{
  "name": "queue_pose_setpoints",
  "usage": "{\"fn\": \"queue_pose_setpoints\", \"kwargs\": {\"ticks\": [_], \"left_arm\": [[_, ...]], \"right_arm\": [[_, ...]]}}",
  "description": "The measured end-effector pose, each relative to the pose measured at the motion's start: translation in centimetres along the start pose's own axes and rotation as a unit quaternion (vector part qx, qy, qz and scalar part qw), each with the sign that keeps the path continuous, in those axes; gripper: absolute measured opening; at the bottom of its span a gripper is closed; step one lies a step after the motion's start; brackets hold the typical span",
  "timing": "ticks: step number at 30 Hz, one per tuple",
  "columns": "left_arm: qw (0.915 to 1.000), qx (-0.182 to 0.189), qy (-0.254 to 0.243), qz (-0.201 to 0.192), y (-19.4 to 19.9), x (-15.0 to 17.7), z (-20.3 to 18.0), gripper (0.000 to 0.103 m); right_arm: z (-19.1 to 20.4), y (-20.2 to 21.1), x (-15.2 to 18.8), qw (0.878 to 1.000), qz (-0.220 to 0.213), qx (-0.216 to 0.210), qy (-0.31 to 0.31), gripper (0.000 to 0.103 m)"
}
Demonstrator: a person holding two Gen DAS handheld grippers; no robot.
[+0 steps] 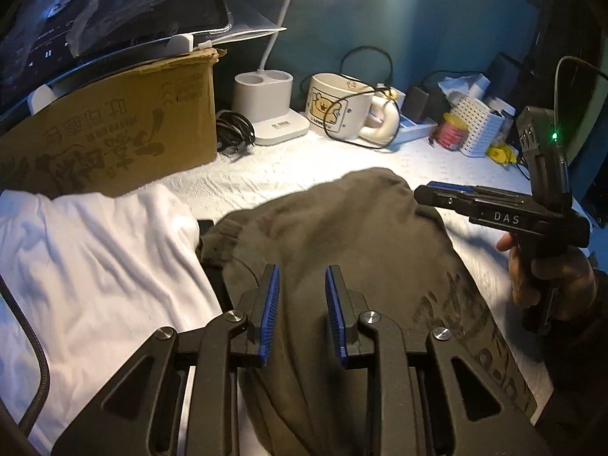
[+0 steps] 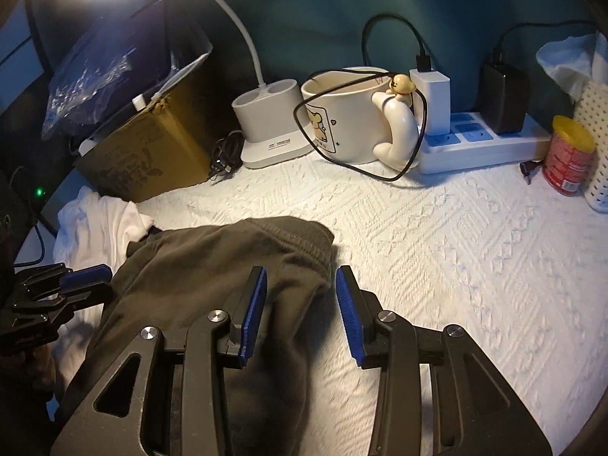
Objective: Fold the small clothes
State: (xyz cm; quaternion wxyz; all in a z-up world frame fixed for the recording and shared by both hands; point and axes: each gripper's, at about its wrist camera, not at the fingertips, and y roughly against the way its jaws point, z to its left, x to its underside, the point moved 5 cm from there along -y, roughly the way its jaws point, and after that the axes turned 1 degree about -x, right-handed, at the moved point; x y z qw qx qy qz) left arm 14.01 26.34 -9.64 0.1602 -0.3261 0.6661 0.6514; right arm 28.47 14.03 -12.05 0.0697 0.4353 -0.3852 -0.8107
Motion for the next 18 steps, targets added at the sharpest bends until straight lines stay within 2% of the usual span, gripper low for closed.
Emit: {"fn": "queue_pose_setpoints", "kwargs": {"ticks": [10, 13, 18], "left_arm": [[1.0000, -0.003, -0.007, 0.001, 1.4, 3.2, -1.7, 0.024], [1.0000, -0.007, -0.003, -0.001, 2.0, 4.0, -1.9, 0.024], [0.9999, -0.008, -0.006, -0.008, 3.3, 5.3, -2.5, 0.025]], "right_arm": [[1.5, 2.6, 2.8, 1.000, 0.000, 0.012, 0.015, 0.041], [1.6, 3.3, 3.8, 1.000, 0.006, -0.002, 0.001, 0.041], [1.7, 4.8, 5.6, 1.000, 0.002, 0.004, -0.012, 0.041]]}}
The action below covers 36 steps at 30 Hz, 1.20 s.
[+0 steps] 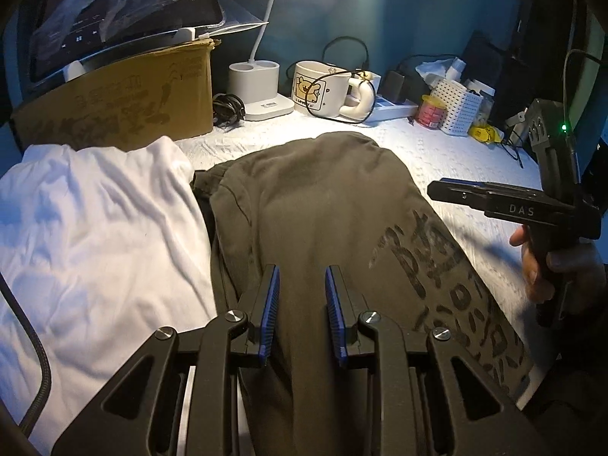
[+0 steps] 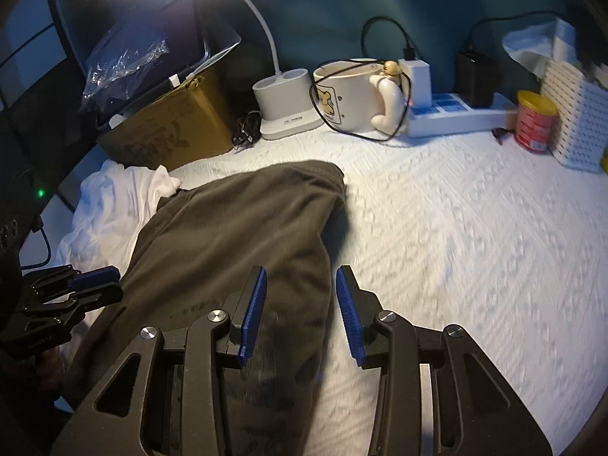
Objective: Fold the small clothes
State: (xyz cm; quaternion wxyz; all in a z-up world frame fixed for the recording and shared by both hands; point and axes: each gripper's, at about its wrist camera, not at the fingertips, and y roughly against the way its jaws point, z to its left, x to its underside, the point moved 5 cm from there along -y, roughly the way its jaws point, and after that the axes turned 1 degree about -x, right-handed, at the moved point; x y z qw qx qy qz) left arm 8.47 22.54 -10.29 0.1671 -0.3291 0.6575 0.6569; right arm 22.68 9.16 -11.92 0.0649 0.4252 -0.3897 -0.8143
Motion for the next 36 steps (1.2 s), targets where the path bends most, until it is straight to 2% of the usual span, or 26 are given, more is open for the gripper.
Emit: {"fn": "queue_pose_setpoints", "kwargs": {"ticks": [3, 6, 12, 17, 18, 19, 22, 31, 36], "left_arm": [[1.0000, -0.004, 0.001, 0.001, 0.3, 1.0, -0.3, 0.025], [1.0000, -0.005, -0.002, 0.002, 0.5, 1.9, -0.6, 0.025], [0.9999, -0.017, 0.001, 0.001, 0.7, 3.2, -0.5, 0.025], [0.9995, -0.031, -0.003, -0.008, 1.3, 3.7, -0.6, 0.025], [0.9994, -0.033, -0.003, -0.009, 1.4, 3.8, -0.7, 0.025], [0.9993, -0.035, -0.001, -0.010, 1.5, 4.0, -0.7, 0.025], [0.9991, -0.039, 0.008, -0.015, 2.0, 4.3, -0.7, 0.025], [0.9978, -0.063, 0.012, -0.019, 3.3, 5.8, -1.1, 0.025], [0.9970, -0.072, 0.010, -0.028, 4.5, 5.6, -1.9, 0.025]], "right_arm": [[-0.1, 0.8, 1.2, 1.000, 0.001, -0.001, -0.004, 0.041], [-0.1, 1.4, 2.8, 0.999, 0.013, -0.026, -0.017, 0.041], [-0.4, 2.3, 6.3, 0.998, 0.030, -0.039, -0.034, 0.040], [0.4, 3.2, 8.6, 0.997, 0.033, -0.067, -0.024, 0.040], [0.7, 3.4, 9.0, 0.997, 0.031, -0.070, -0.016, 0.039], [1.0, 3.5, 9.3, 0.997, 0.033, -0.071, -0.013, 0.029], [1.6, 3.8, 10.2, 0.997, 0.031, -0.076, -0.010, 0.015], [2.8, 5.1, 11.8, 0.997, 0.020, -0.069, 0.015, 0.013], [2.9, 5.8, 12.5, 0.997, 0.021, -0.072, 0.016, 0.014]]}}
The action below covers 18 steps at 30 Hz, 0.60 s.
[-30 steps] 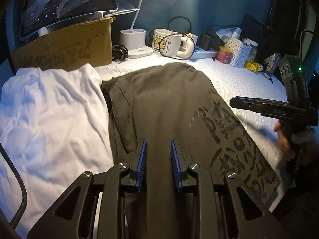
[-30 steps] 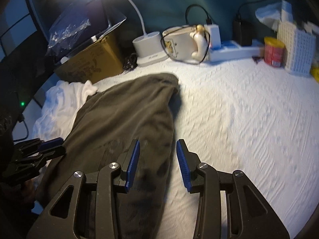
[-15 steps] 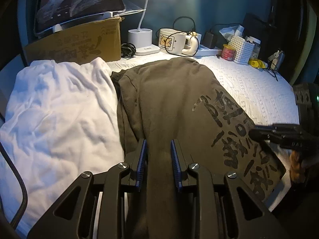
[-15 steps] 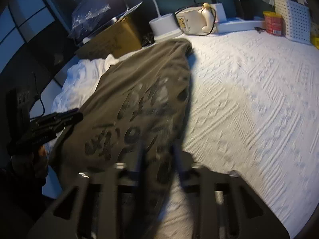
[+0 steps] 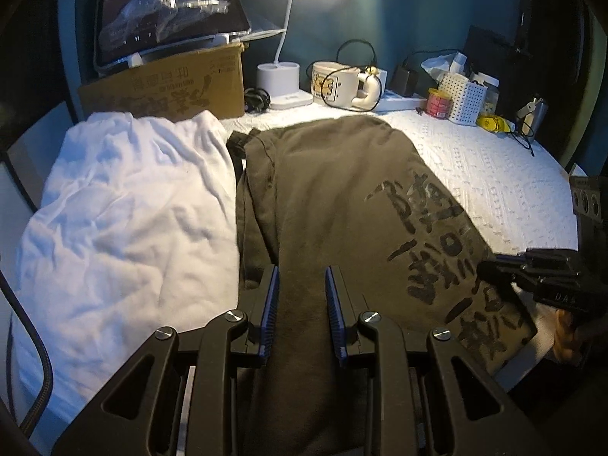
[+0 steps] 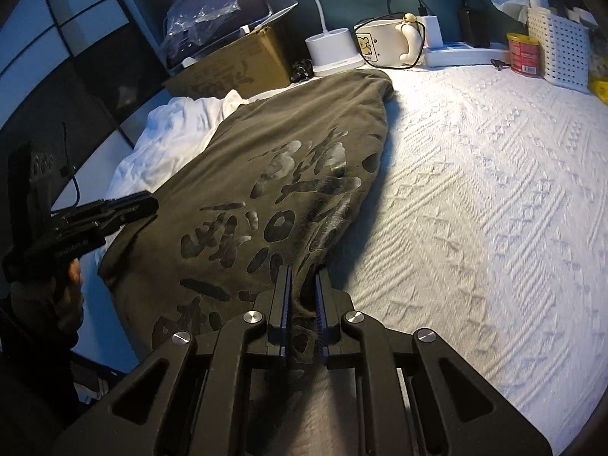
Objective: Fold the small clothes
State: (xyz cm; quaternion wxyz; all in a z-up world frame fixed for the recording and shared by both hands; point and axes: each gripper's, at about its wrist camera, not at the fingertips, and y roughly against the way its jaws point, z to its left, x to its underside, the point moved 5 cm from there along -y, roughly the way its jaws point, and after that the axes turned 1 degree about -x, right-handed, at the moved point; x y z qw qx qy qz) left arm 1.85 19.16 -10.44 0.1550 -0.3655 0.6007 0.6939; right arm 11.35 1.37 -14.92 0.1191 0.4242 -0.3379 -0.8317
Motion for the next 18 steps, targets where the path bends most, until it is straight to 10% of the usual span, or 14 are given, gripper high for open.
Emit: {"fn": "queue_pose_setpoints", "kwargs": {"ticks": [2, 4, 6, 14, 18], "left_arm": [[1.0000, 0.001, -0.003, -0.004, 0.4, -0.2, -0.5, 0.026], [0.9999, 0.004, -0.007, -0.008, 0.6, -0.4, -1.1, 0.062], [0.9997, 0.010, -0.011, -0.019, 1.0, -0.5, -1.9, 0.076], [0.9984, 0.044, -0.025, -0.024, 1.5, -1.1, -5.2, 0.076], [0.9965, 0.065, -0.023, -0.048, 2.7, -1.7, -6.6, 0.095]], "right_arm": [[-0.2, 0.6, 0.2, 1.000, 0.001, 0.003, -0.003, 0.014], [-0.3, 1.2, 0.3, 1.000, 0.004, 0.008, -0.005, 0.014], [-0.4, 1.9, 0.6, 1.000, 0.005, 0.012, -0.003, 0.014], [-1.8, 5.0, 1.7, 0.999, -0.005, 0.046, -0.014, 0.015], [-2.9, 7.2, 2.1, 0.997, -0.023, 0.061, -0.032, 0.039]]}}
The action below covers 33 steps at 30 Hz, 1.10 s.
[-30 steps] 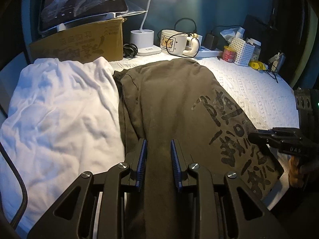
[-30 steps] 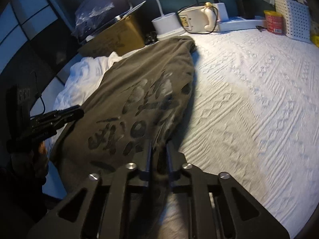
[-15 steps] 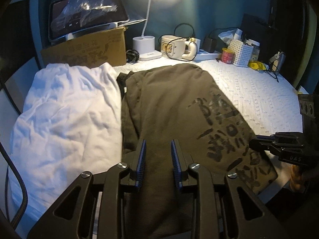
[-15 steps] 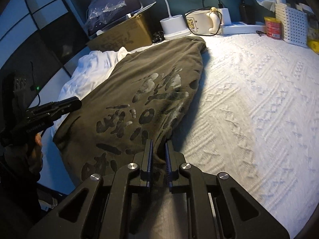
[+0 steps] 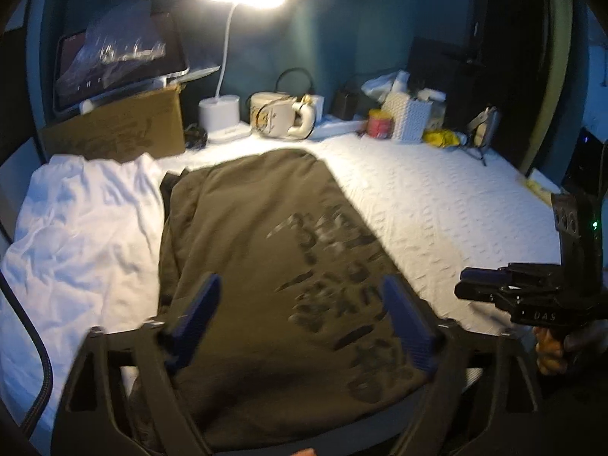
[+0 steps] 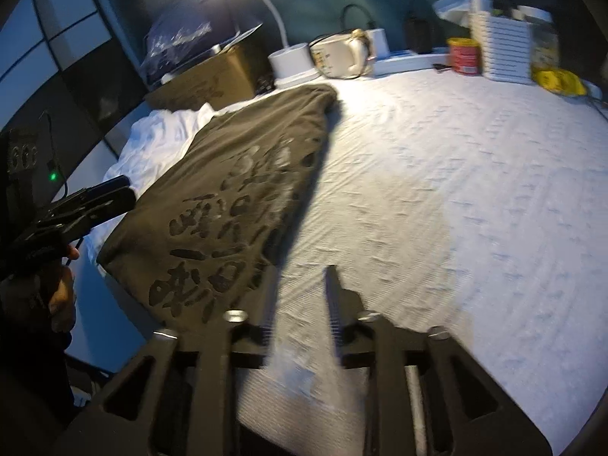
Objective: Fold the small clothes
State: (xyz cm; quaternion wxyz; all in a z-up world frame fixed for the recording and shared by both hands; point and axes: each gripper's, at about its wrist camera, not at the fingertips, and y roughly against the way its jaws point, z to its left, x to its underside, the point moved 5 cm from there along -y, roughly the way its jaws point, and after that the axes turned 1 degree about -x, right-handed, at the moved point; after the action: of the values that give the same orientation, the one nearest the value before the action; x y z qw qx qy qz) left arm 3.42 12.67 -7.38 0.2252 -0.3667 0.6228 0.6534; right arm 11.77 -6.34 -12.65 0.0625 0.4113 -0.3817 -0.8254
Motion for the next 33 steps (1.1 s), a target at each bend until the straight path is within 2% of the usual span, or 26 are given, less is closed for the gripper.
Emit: {"fn": "queue_pose_setpoints", "kwargs": {"ticks": [14, 17, 19, 20, 33], "left_arm": [[0.9978, 0.044, -0.022, -0.045, 1.0, -2.2, -5.4, 0.101], [0.9974, 0.034, -0.019, -0.060, 1.4, -2.8, -6.1, 0.102], [0.9972, 0.023, -0.019, -0.069, 1.5, -3.2, -6.3, 0.102], [0.9970, 0.019, -0.020, -0.073, 1.5, -3.5, -6.4, 0.102], [0.9905, -0.004, -0.022, -0.136, 3.5, -7.3, -6.8, 0.102]], "right_arm": [[-5.8, 6.4, -0.2, 0.994, -0.050, 0.079, -0.055, 0.041], [-6.7, 7.9, -0.6, 0.991, -0.063, 0.097, -0.060, 0.043], [-7.1, 8.7, -0.9, 0.990, -0.071, 0.105, -0.063, 0.057], [-7.3, 9.1, -1.2, 0.989, -0.075, 0.111, -0.064, 0.059], [-8.4, 14.3, -4.8, 0.976, -0.128, 0.171, -0.039, 0.060]]}}
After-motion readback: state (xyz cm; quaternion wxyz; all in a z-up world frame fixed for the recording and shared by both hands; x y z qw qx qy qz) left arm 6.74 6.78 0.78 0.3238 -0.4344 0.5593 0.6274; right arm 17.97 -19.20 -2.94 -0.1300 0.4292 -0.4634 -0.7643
